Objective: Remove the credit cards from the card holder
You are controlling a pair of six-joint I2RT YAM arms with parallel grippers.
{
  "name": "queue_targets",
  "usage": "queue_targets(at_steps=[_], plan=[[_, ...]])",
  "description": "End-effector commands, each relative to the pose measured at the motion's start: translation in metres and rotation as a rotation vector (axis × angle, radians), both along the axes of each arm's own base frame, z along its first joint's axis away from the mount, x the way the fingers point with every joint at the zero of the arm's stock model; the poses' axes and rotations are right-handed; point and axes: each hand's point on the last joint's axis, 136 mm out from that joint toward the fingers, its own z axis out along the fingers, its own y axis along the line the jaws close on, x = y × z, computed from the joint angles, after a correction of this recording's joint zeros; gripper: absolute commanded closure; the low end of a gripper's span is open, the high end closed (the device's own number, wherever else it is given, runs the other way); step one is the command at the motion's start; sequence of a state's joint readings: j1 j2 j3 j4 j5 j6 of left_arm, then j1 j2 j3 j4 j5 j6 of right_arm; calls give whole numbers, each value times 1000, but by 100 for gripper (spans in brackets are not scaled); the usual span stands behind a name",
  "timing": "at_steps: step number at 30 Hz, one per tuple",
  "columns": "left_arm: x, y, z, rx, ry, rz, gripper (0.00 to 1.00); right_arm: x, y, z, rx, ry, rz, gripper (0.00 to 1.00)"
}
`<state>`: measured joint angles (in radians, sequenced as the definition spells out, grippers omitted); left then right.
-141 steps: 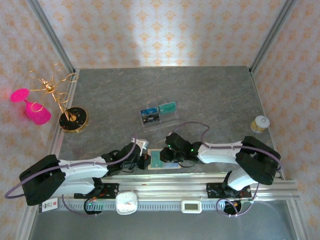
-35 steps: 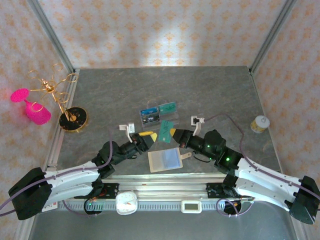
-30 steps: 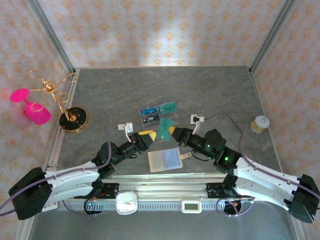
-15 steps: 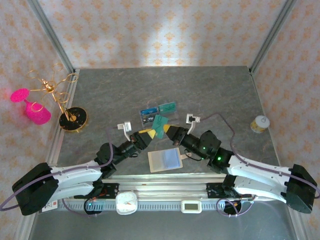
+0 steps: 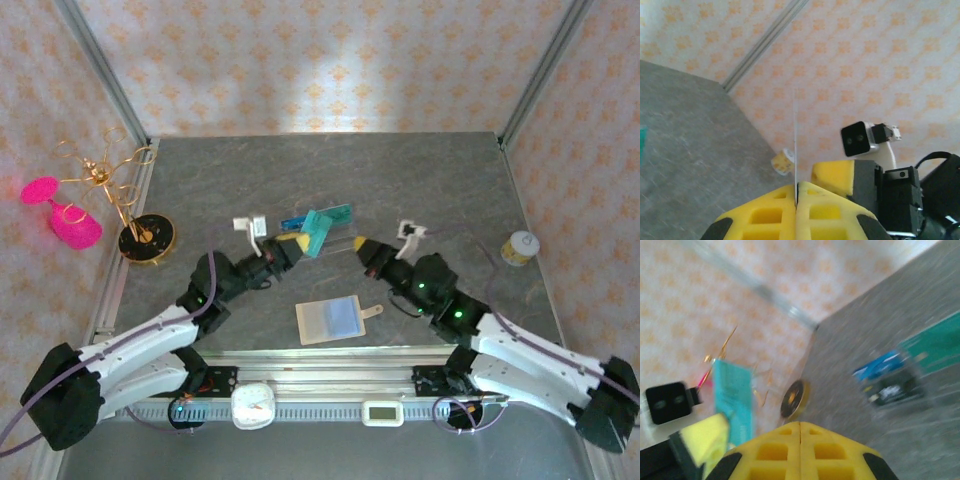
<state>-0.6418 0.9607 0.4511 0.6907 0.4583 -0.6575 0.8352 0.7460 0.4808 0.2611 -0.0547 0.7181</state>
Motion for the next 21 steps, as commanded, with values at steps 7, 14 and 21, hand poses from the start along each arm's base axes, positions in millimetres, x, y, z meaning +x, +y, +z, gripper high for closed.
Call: queue_targets(at_steps=[7,14,21], plan=[[34,-28,-63,785,-149,-205,100,-1,-42,-79,-192,206,-17,98],[74,-40,-75,1024,-309,-293,100,3,-55,-91,-209,224,-29,98],[120,-51,-104,1208,-279,-409,100,15,-65,-98,-203,244,-48,99]])
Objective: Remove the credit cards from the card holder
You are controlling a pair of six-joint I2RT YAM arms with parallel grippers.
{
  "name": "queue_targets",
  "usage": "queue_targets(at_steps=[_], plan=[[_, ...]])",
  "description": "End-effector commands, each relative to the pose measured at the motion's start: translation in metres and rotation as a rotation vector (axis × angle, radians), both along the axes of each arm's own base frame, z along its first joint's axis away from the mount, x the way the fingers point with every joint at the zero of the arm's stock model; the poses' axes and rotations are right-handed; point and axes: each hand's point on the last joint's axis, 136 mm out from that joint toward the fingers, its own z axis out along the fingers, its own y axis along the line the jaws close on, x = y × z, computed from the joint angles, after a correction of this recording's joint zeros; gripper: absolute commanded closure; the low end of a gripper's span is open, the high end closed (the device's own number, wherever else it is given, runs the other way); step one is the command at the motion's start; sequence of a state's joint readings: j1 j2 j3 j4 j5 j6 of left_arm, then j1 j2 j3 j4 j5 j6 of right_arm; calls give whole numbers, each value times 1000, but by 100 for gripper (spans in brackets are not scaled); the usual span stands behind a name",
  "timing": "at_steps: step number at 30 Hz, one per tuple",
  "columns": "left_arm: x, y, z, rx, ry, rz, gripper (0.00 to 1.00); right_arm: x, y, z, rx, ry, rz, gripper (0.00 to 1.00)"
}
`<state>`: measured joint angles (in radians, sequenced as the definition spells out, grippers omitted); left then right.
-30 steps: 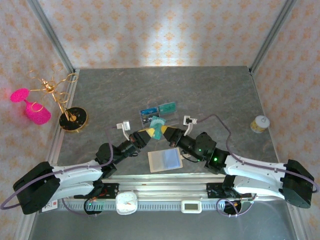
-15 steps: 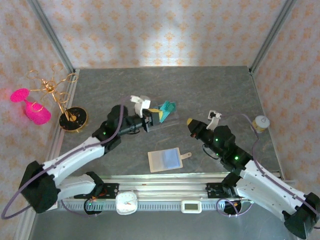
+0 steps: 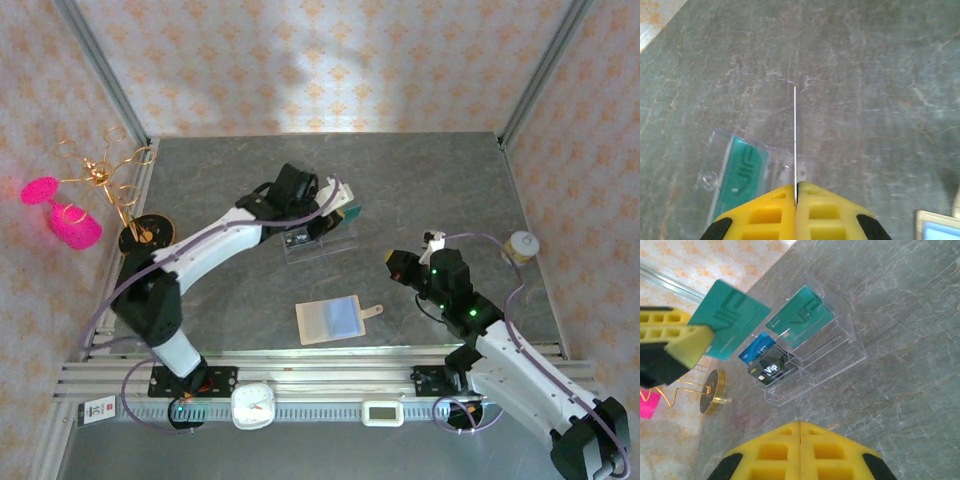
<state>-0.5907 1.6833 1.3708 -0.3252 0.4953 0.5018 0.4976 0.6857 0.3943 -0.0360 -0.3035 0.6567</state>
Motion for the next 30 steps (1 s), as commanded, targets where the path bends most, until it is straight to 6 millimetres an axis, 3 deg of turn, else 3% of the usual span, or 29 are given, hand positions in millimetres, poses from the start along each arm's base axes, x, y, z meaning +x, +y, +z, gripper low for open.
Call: queue_targets(at_steps=[1,7,29,30], plan=[[9,12,-24,159,26,-60,100,3,0,-4,-5,-3,27,99],[31,15,-28,172,-27,-48,100,14,-6,-6,1,6,15,99],[53,12,-45,155,-34,-75,100,26,-8,-6,-10,10,10,99],[55,12,-58,169,-12,-72,100,26,-8,-6,-11,10,10,100]])
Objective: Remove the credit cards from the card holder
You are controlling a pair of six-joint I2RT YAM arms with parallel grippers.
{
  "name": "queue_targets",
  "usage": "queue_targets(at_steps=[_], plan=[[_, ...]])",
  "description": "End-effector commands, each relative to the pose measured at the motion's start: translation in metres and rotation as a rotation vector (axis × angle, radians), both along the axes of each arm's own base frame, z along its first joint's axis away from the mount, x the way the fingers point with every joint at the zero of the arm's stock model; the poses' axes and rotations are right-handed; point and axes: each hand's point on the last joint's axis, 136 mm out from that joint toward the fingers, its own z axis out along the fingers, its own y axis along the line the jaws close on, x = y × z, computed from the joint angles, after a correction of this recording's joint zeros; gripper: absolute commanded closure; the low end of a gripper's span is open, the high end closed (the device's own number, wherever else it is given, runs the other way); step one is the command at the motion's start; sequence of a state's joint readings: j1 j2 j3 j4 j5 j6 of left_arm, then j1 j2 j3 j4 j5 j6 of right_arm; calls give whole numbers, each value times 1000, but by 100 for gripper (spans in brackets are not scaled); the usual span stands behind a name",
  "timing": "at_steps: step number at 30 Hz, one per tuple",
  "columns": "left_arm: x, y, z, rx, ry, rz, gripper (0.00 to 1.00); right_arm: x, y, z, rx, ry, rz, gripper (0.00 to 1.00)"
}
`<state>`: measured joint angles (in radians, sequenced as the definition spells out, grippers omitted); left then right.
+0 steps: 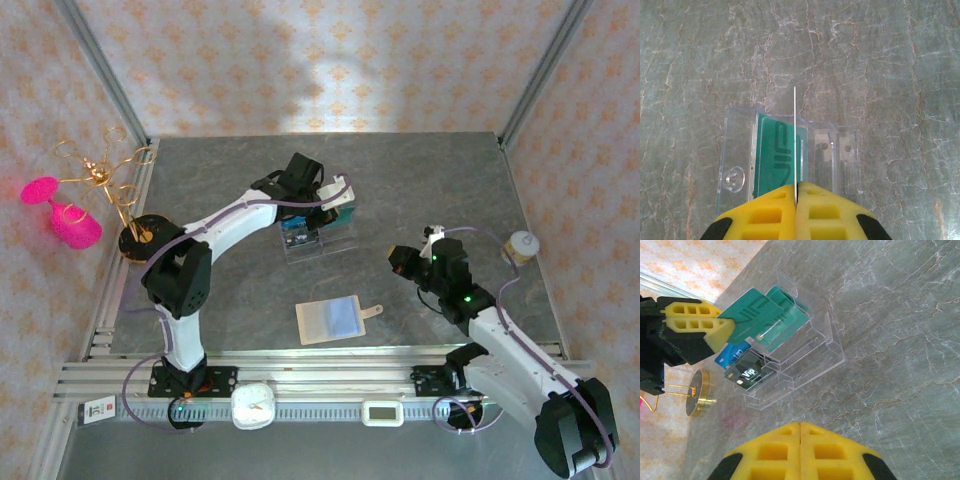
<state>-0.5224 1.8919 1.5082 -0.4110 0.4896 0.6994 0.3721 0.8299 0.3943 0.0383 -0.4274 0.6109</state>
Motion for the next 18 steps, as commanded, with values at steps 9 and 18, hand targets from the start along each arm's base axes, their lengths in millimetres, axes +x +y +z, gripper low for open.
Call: queue_targets(at_steps=[9,18], plan=[[24,0,-3,22,-53,13,100,6,1,16,7,-50,8,100],[24,3,-9,30,-41,21,100,5,4,18,21,-55,23,100]])
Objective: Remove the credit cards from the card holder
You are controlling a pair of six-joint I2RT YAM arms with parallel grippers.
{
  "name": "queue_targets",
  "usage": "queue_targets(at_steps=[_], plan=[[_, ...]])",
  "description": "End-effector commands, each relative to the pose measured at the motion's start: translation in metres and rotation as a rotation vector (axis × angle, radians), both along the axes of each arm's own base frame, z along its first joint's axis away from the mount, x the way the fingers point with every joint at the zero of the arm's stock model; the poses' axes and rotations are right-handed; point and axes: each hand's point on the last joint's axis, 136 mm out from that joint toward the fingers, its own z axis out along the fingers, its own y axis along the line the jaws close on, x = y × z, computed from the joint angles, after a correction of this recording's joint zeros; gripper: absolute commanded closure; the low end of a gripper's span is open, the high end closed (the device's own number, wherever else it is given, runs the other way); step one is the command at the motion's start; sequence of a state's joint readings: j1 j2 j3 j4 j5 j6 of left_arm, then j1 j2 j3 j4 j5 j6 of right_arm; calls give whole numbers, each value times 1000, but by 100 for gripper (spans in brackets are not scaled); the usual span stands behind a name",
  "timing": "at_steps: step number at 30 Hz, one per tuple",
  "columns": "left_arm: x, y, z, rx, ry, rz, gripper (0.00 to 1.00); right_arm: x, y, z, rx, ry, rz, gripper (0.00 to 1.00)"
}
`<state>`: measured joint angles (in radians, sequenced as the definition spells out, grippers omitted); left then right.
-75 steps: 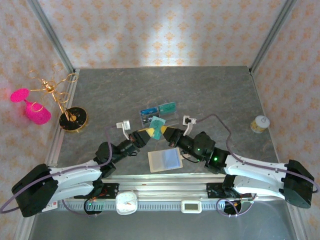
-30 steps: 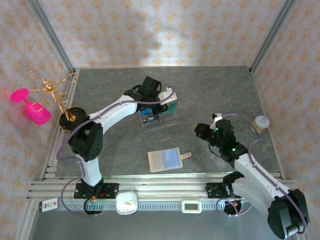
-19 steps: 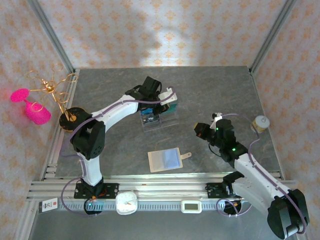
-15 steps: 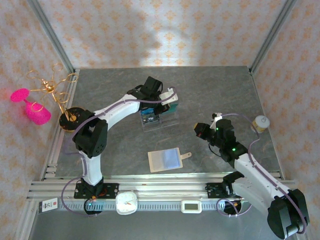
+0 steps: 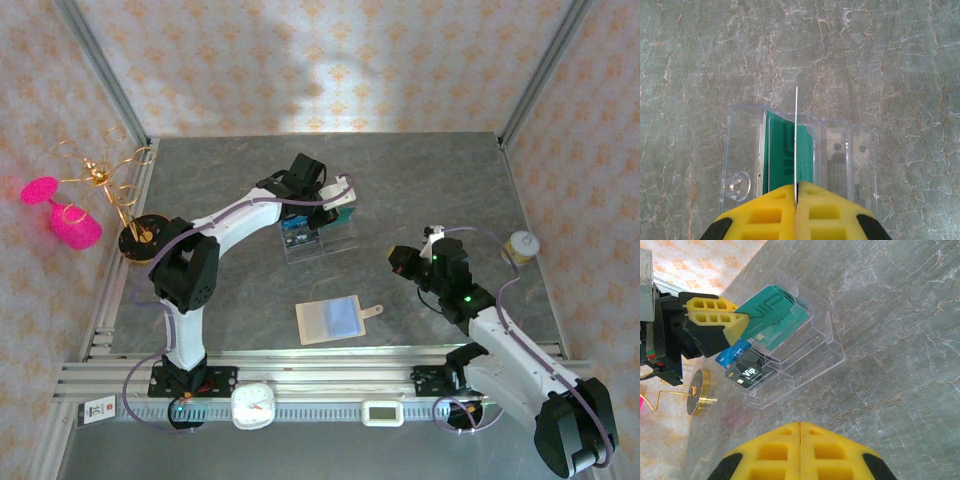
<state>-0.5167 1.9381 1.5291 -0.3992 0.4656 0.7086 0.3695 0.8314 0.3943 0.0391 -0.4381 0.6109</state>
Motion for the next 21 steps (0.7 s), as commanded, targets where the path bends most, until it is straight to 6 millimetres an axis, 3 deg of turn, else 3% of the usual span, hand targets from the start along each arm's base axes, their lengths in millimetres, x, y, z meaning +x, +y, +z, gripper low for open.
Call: queue_targets(at_steps=[1,9,17,21], plan=[[13,2,4,4,-37,11,100,5,4,18,18,-57,17,100],[11,7,-5,25,-19,38,100,4,4,22,23,-64,21,100],[10,10,-6,12,-17,81,80,3,6,23,31,-65,31,99],[10,10,-5,8,-11,89,77,2,5,24,30,-65,30,96]])
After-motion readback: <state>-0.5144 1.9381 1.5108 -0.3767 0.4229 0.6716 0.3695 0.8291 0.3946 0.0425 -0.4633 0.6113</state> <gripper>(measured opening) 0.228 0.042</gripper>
